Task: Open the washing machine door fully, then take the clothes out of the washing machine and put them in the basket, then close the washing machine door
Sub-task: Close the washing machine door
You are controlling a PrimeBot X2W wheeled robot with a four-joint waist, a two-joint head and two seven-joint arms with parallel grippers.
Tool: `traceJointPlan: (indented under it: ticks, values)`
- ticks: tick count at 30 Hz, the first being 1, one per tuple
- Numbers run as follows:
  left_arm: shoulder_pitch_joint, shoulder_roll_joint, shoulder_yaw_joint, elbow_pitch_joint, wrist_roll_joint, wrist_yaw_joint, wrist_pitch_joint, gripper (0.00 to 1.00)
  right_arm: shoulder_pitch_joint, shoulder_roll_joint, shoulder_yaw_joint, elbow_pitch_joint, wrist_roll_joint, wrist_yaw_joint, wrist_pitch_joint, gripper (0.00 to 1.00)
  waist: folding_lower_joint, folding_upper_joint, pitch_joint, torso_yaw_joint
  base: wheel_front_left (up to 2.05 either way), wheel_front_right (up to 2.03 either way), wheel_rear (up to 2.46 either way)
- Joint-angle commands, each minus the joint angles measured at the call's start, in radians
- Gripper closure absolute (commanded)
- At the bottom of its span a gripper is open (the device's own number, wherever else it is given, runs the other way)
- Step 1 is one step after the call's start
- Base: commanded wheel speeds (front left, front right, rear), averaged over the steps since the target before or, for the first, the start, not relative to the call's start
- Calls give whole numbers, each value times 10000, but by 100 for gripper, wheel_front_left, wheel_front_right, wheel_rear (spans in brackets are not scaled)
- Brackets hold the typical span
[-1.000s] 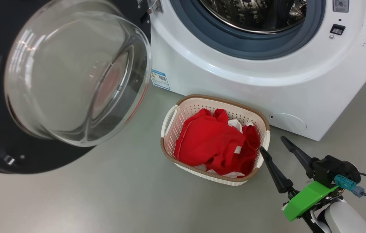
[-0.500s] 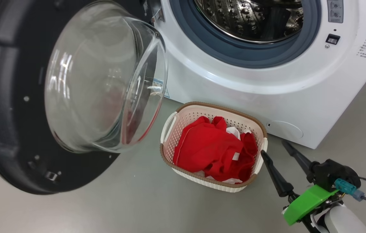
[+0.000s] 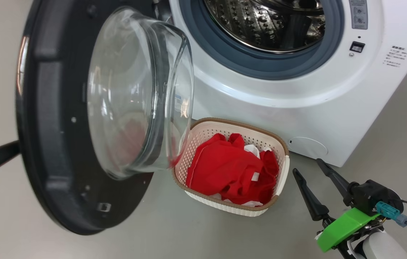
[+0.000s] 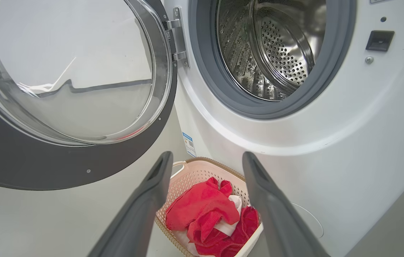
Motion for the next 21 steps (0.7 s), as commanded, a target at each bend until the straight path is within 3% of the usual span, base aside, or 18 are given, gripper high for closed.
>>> traceJointPlan:
  ticks: [1,21]
  values:
    - [-228,402,345,-454,-134,-44,91,100,34,5,160,-262,17,16,-74,0,0,0,-4,-52,0,0,0]
    - [-964,-834,-996,-2166,285,-44,-394,100,-150,273,-213,-455,-103,16,-74,0,0,0,362,-1380,0,0,0]
